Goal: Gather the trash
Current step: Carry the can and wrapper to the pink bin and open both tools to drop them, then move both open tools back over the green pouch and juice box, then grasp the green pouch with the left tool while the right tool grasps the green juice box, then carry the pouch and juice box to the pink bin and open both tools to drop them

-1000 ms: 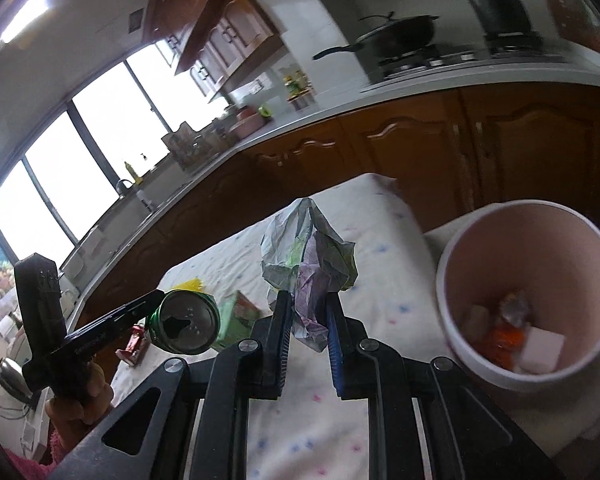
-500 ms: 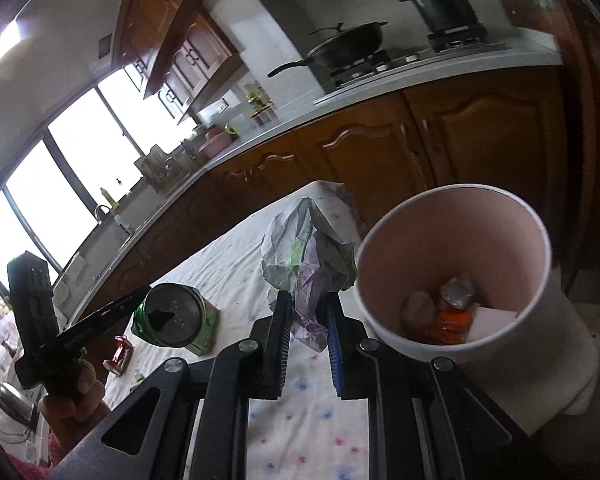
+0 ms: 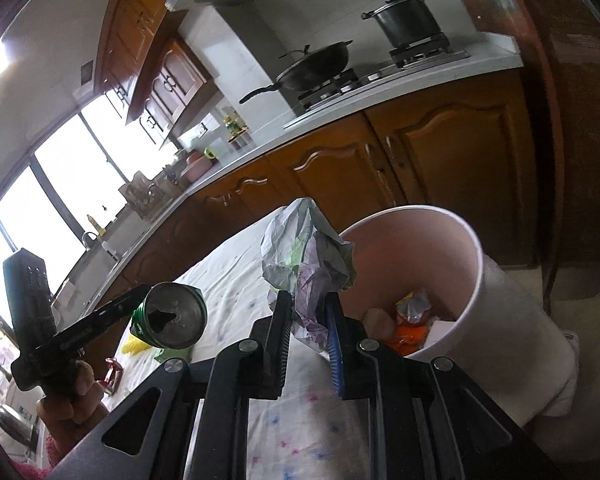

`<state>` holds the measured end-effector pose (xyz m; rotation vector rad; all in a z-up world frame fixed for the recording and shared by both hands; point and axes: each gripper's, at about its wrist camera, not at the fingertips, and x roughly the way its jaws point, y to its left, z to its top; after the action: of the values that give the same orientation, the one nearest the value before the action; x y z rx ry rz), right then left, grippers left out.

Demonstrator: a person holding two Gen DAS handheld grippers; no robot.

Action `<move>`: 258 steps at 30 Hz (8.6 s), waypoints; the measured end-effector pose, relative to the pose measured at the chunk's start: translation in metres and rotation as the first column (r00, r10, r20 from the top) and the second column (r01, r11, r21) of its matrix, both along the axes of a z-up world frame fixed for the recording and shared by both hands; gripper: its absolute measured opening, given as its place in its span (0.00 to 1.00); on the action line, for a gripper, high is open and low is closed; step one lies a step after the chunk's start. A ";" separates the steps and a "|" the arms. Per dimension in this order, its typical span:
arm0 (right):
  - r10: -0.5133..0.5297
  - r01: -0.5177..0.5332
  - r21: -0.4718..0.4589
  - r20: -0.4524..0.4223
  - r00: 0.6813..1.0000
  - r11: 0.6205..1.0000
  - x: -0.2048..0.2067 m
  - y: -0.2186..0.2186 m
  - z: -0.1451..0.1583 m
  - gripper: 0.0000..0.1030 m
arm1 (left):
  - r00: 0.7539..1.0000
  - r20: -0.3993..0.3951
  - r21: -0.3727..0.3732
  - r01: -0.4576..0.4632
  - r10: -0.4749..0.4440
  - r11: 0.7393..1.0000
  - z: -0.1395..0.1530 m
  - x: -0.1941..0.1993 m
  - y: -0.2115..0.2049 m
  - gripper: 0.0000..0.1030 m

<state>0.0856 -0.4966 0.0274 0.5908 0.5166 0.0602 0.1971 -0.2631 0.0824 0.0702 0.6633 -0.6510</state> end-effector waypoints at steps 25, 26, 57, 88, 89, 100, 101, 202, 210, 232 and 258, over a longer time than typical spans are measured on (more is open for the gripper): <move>-0.046 0.049 0.022 -0.127 0.991 0.999 0.030 -0.063 -0.033 0.17 | 0.994 -0.039 0.187 0.104 -0.098 0.977 -0.050 0.038 -0.136 0.09; -0.044 0.047 0.024 -0.132 0.990 0.999 0.032 -0.064 -0.035 0.17 | 0.994 -0.038 0.191 0.104 -0.099 0.976 -0.052 0.039 -0.138 0.09; -0.081 0.086 0.085 -0.064 0.995 0.993 0.016 -0.059 -0.027 0.64 | 0.993 -0.116 0.097 -0.025 0.037 0.995 -0.048 0.030 -0.065 0.49; 0.104 -0.102 0.054 -0.035 0.994 0.993 0.016 0.075 -0.017 0.82 | 0.949 -0.104 0.013 -0.298 0.298 0.954 -0.041 -0.041 0.136 0.58; 0.110 -0.108 0.053 -0.036 0.993 0.993 0.017 0.080 -0.017 0.82 | 0.945 -0.099 0.014 -0.312 0.312 0.950 -0.041 -0.043 0.142 0.58; 0.195 -0.192 0.044 -0.062 0.979 0.980 0.028 0.128 -0.025 0.82 | 0.893 -0.139 -0.009 -0.434 0.429 0.901 -0.053 -0.056 0.214 0.58; 0.206 -0.204 0.039 -0.064 0.976 0.978 0.030 0.133 -0.025 0.82 | 0.889 -0.140 -0.008 -0.441 0.436 0.897 -0.054 -0.058 0.218 0.58; 0.077 -0.084 -0.150 -0.051 0.996 0.985 0.007 0.082 0.003 0.31 | 0.986 -0.122 -0.031 -0.120 0.116 0.992 -0.038 -0.031 0.085 0.05; 0.032 -0.038 -0.140 -0.042 0.999 0.989 -0.001 0.060 0.004 0.31 | 0.992 -0.107 -0.030 -0.074 0.070 0.997 -0.030 -0.030 0.058 0.05; -0.066 0.061 -0.117 -0.039 0.997 0.991 0.000 0.003 0.001 0.31 | 0.993 -0.099 -0.025 0.061 -0.064 0.998 -0.012 -0.003 -0.038 0.05; -0.085 0.073 -0.081 -0.160 0.983 0.994 0.041 -0.045 -0.030 0.31 | 0.972 -0.199 0.092 0.142 -0.122 0.986 -0.061 0.042 -0.141 0.05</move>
<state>0.1263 -0.5415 -0.0021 0.5452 0.6508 -0.0834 0.2391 -0.4040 0.0214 0.1518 0.8857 -0.7574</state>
